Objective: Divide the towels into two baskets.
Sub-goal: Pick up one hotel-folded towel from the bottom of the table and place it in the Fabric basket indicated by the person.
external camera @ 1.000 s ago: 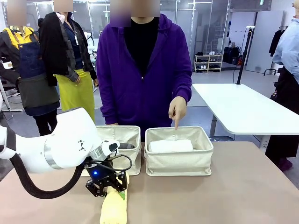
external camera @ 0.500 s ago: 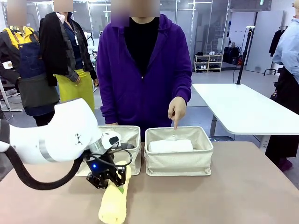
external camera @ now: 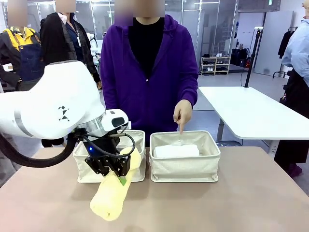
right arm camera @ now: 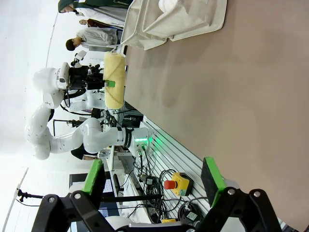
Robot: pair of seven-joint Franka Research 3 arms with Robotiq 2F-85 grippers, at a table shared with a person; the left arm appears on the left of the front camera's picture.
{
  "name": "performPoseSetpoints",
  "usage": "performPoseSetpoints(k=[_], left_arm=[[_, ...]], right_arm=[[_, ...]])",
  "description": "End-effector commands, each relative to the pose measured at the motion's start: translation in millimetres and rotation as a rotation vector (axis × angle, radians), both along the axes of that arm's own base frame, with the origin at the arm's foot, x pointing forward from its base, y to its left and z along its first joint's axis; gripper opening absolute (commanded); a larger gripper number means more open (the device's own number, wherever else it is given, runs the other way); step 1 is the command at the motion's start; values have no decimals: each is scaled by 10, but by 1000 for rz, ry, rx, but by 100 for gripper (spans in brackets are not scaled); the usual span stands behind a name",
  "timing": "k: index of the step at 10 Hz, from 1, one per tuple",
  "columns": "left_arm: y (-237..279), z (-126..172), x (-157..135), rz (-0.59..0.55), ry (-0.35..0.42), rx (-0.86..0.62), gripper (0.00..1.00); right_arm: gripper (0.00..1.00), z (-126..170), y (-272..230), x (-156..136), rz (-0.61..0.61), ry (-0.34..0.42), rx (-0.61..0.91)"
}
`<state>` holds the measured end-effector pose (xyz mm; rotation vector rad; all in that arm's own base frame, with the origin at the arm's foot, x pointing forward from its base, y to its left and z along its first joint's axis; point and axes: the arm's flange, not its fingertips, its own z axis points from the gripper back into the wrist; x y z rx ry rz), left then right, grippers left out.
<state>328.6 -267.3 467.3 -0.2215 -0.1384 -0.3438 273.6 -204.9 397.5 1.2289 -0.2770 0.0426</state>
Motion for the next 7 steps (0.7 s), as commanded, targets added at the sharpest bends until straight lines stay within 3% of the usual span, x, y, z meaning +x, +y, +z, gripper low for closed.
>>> performPoseSetpoints(k=[1,4,5,6,7], left_arm=[[10,-70,5,7,14,7,14],[10,-70,5,7,14,7,14],[6,-78,10,2,16,8,40],[-247,166,101,-192,-94,118,40],[-495,351,311,-331,-156,190,40]], right_arm=[[100,19,-3,-12,4,-24,7],[100,19,-3,-12,4,-24,7],[100,19,-3,-12,4,-24,7],[100,19,-3,-12,4,-24,7],[100,19,-3,-12,4,-24,7]])
